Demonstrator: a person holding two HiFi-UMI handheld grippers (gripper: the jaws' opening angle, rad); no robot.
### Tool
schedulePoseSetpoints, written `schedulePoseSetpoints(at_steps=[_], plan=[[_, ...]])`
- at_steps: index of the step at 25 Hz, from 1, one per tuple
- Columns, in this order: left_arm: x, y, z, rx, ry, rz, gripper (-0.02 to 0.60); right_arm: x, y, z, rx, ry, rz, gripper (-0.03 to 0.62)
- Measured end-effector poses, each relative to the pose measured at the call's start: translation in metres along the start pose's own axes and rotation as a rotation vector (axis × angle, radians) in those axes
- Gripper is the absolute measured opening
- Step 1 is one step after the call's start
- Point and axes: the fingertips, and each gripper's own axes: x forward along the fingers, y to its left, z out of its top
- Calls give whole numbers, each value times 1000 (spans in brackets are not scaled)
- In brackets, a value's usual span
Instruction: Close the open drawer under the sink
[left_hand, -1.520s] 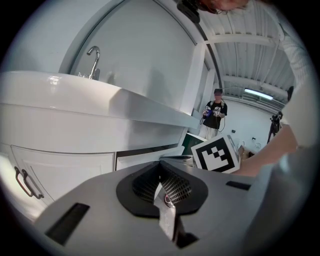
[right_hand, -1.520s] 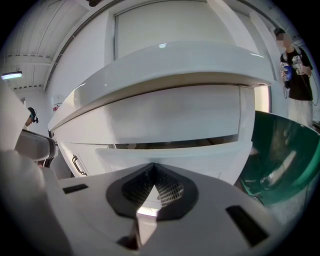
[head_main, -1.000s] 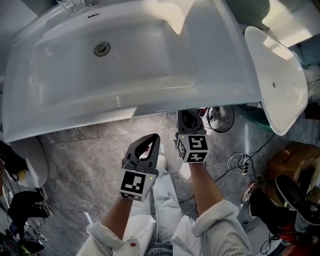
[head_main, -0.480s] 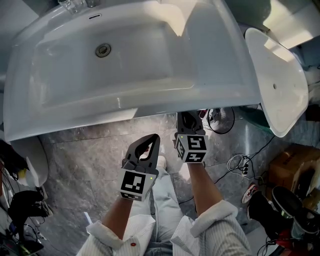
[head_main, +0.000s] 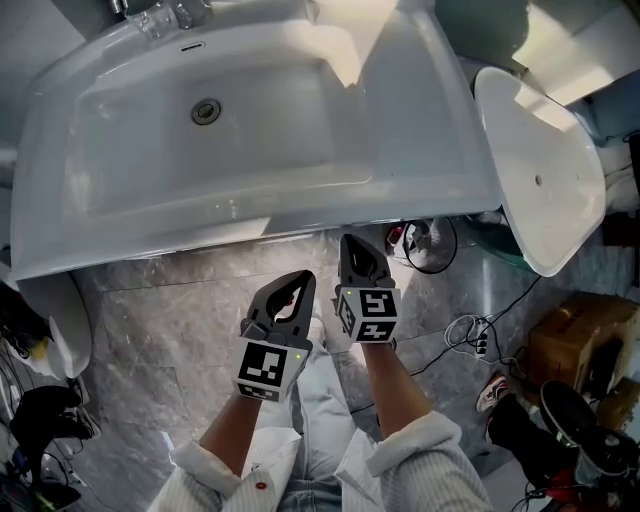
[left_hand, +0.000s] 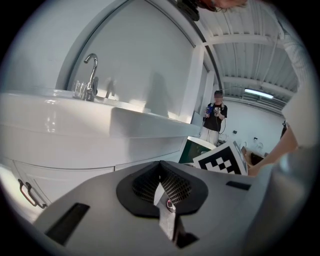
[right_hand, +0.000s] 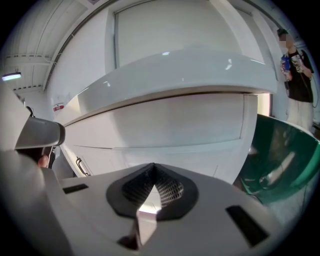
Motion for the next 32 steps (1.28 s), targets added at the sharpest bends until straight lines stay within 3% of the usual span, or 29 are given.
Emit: schedulePoseSetpoints(at_steps=[7,17,32], plan=[[-7,-5,20,6,-16,-9,15,-25,6,16,4,-1,-4,9],[-38,-27,77,25,-72,-21,15,-92,20,75,10,-62,-7,9],[-112,-66,210,34,-221,-107,15,-201,88,226,-34,-251,167,9]])
